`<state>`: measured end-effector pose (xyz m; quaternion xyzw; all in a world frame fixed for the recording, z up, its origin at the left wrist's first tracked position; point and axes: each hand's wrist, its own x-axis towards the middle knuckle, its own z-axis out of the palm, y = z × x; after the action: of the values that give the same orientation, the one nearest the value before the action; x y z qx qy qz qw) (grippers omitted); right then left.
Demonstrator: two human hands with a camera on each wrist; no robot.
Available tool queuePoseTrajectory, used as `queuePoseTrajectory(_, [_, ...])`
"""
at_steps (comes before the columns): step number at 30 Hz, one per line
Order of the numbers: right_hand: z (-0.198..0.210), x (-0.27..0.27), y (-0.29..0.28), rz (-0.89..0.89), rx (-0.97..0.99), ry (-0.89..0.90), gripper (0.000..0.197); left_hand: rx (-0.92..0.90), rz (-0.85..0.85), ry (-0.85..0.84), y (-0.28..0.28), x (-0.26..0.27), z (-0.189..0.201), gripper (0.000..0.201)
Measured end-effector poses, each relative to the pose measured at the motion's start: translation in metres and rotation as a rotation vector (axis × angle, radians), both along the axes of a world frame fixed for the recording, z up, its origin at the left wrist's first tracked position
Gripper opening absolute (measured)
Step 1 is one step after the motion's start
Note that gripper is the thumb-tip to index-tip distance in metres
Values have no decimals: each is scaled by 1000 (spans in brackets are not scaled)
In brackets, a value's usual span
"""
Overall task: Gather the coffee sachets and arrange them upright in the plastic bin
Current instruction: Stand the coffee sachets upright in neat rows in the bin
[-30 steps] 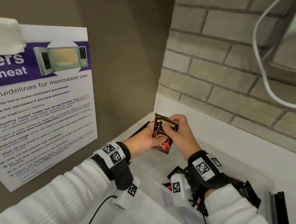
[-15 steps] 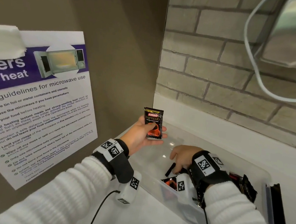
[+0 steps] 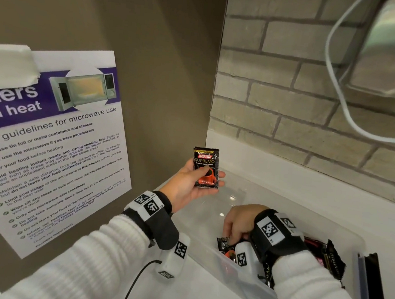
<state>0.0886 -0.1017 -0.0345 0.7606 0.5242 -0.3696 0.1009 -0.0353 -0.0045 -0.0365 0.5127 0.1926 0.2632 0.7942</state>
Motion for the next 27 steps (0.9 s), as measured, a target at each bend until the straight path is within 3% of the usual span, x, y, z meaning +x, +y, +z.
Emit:
queuePoseTrajectory(2, [4, 3, -1, -1, 112, -8, 31, -20, 5, -7, 1, 1, 0, 27])
queuePoseTrajectory(5, [11, 20, -1, -258, 412, 129, 17, -58, 30, -7, 2, 2, -2, 21])
queuePoseTrajectory(8, [24, 28, -5, -588, 892, 591, 30, -82, 45, 3, 5, 6, -4, 15])
queuePoseTrajectory(10, [35, 26, -10, -623, 1123, 953, 26, -94, 43, 10, 6, 7, -5, 22])
queuePoseTrajectory(11, [36, 22, -11, -592, 1185, 1015, 25, -105, 35, 11, 6, 7, -5, 29])
queuePoseTrajectory(13, [33, 13, -9, -518, 1208, 899, 14, -131, 0, 19, 6, 6, -4, 46])
queuePoseTrajectory(14, [30, 9, -7, -493, 1201, 799, 19, -136, -23, 22, 6, 5, -4, 52])
queuePoseTrajectory(16, [21, 3, 1, -457, 1174, 640, 47, -117, -67, 38, 5, 5, -4, 55])
queuePoseTrajectory(19, [13, -5, 13, -475, 1174, 476, 62, -36, -84, 100, 3, 6, -8, 41])
queuePoseTrajectory(23, [3, -9, 23, -490, 1080, 406, 65, 67, -76, 116, 0, 6, -9, 36])
queuePoseTrajectory(27, [1, -9, 24, -498, 959, 452, 48, 201, 24, 178, -1, 9, -9, 43])
